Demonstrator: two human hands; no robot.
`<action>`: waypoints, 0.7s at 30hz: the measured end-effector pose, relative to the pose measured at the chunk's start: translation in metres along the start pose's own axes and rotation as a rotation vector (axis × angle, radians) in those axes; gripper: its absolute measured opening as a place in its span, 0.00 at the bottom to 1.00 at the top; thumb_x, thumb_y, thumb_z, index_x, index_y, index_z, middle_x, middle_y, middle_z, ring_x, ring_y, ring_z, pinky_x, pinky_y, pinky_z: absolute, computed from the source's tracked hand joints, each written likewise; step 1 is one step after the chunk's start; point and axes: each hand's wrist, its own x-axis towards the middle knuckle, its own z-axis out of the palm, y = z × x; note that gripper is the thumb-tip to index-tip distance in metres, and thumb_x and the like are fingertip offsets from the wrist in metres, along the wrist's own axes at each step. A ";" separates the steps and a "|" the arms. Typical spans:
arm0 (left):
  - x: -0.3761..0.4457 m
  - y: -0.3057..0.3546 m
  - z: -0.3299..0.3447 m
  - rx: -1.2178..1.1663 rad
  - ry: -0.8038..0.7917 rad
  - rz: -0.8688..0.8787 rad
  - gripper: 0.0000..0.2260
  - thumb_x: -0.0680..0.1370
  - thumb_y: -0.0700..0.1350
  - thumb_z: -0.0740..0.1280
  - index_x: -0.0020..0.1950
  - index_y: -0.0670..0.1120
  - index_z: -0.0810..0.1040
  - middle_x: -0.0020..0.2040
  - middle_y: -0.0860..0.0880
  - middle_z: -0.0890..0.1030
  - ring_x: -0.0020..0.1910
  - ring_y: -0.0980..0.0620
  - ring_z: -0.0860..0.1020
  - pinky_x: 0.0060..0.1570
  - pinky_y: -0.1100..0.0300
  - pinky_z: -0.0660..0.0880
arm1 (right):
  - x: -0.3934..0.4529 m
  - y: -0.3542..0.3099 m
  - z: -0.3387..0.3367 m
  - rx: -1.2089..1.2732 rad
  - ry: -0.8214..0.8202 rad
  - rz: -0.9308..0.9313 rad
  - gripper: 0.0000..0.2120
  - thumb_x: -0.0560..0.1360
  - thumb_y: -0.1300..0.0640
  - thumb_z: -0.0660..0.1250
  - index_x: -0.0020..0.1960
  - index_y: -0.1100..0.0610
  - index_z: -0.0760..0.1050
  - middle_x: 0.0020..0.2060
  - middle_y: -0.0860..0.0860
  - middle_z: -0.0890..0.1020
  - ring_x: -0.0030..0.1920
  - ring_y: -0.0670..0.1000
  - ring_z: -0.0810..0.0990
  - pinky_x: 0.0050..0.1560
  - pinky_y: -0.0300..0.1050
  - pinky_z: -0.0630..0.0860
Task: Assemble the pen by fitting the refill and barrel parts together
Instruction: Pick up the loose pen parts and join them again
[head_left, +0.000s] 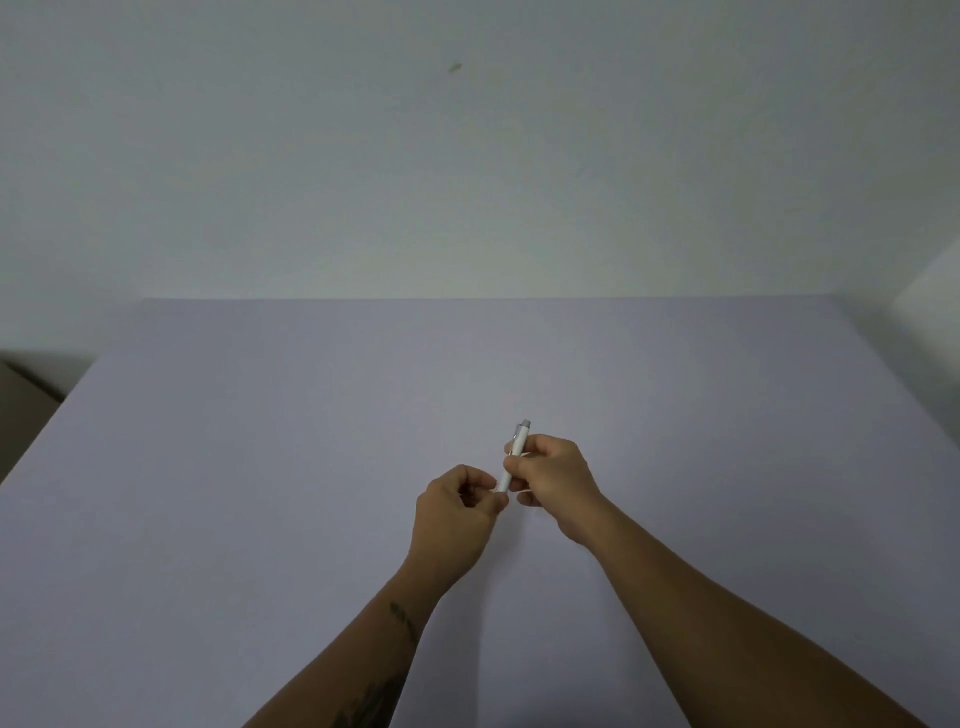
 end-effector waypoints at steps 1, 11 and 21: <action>-0.001 -0.002 0.000 0.045 0.017 0.026 0.02 0.76 0.42 0.70 0.48 0.46 0.80 0.38 0.50 0.81 0.34 0.56 0.77 0.34 0.69 0.75 | 0.000 0.002 -0.001 -0.027 0.024 -0.015 0.09 0.78 0.62 0.67 0.56 0.57 0.81 0.45 0.55 0.83 0.41 0.52 0.83 0.42 0.44 0.83; -0.011 -0.077 -0.011 1.058 -0.230 0.270 0.31 0.80 0.55 0.50 0.80 0.43 0.48 0.81 0.43 0.49 0.80 0.42 0.49 0.78 0.45 0.49 | -0.009 0.048 -0.005 -0.673 0.115 -0.102 0.11 0.75 0.60 0.66 0.57 0.56 0.78 0.39 0.47 0.79 0.39 0.49 0.77 0.34 0.38 0.71; -0.013 -0.108 -0.012 1.136 -0.315 0.241 0.35 0.79 0.60 0.45 0.79 0.42 0.40 0.80 0.43 0.38 0.79 0.44 0.37 0.75 0.36 0.40 | -0.017 0.068 0.016 -0.842 0.139 0.039 0.13 0.72 0.61 0.64 0.56 0.55 0.75 0.48 0.53 0.81 0.44 0.55 0.80 0.39 0.44 0.74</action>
